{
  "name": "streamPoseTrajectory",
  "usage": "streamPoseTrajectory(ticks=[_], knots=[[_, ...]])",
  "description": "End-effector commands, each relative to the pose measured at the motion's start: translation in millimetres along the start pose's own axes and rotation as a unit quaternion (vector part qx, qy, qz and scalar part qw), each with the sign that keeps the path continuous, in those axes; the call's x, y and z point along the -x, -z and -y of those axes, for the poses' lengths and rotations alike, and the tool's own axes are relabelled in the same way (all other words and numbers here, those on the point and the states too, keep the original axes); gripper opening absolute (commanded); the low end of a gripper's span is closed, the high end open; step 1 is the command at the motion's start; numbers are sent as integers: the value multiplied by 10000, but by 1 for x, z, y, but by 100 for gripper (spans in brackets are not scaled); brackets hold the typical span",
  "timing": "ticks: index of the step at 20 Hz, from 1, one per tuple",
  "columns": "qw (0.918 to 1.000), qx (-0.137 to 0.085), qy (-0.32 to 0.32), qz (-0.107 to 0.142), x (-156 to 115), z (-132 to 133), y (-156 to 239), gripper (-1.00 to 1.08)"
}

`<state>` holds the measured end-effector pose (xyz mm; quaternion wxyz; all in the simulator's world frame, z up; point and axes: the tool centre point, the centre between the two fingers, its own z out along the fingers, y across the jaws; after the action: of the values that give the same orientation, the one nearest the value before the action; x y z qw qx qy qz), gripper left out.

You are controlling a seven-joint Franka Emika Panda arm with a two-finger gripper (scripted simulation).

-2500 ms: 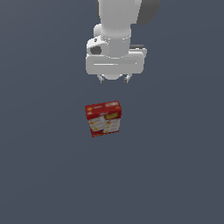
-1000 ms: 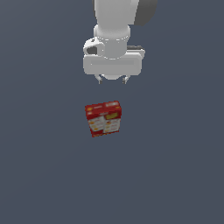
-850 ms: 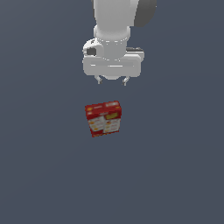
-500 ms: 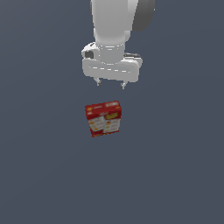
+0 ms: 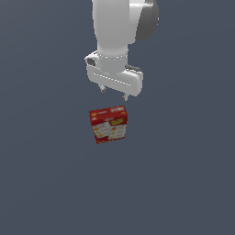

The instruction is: Pick up the object and move it to a goal position.

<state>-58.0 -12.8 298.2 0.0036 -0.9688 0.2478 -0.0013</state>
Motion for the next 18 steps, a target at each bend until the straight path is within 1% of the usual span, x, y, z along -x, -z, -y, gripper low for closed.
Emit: streamPoseTrajectory(ticks=[1,5,9,13,18], knots=[[9994,0,-350,1,-3,-1,-4,100],[9960,2,-895,3,-7,-3,-12,100],[9896,6,-1438,4,-11,-5,-19,100],[9803,10,-1976,4,-16,-6,-26,100],[9645,17,-2640,2,-21,-9,-35,100]])
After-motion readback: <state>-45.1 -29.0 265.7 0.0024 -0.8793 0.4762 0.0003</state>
